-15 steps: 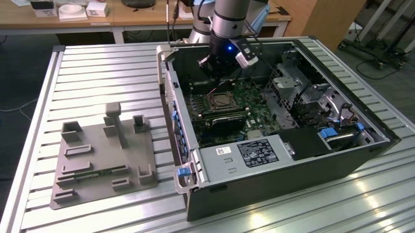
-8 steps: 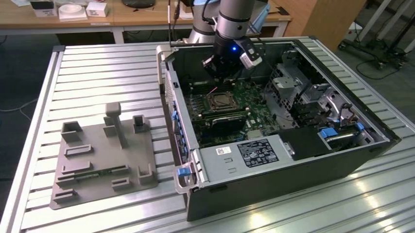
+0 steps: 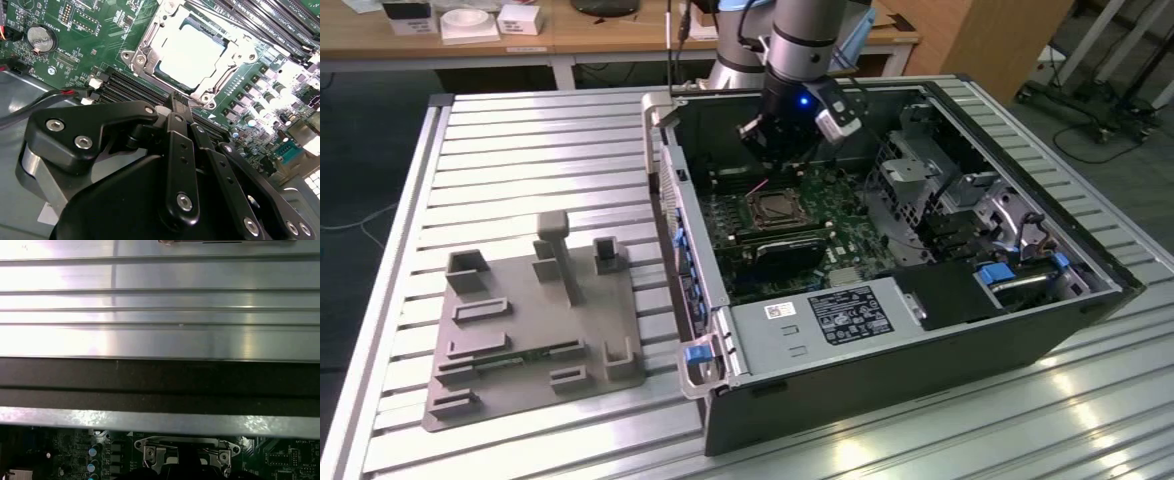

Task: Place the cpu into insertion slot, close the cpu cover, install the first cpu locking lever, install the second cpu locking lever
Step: 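Install the first cpu locking lever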

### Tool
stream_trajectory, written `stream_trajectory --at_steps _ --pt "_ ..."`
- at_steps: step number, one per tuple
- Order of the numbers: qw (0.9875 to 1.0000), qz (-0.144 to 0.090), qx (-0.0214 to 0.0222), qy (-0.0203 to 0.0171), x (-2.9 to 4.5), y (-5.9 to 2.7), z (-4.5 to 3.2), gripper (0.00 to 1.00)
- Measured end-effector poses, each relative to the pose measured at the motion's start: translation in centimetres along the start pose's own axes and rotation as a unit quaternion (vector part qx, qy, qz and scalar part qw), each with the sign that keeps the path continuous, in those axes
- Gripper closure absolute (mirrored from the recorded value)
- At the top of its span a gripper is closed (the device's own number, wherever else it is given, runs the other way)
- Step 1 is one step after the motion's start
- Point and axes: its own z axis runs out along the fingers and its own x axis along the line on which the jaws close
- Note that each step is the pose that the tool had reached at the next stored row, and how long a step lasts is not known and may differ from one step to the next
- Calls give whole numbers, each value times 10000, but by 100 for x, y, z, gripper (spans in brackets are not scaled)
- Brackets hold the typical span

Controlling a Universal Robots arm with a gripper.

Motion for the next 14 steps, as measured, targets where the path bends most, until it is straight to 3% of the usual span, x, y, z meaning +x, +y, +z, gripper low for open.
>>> stream_trajectory --at_steps 14 --pt "10000 0 0 0 -59 1 44 90"
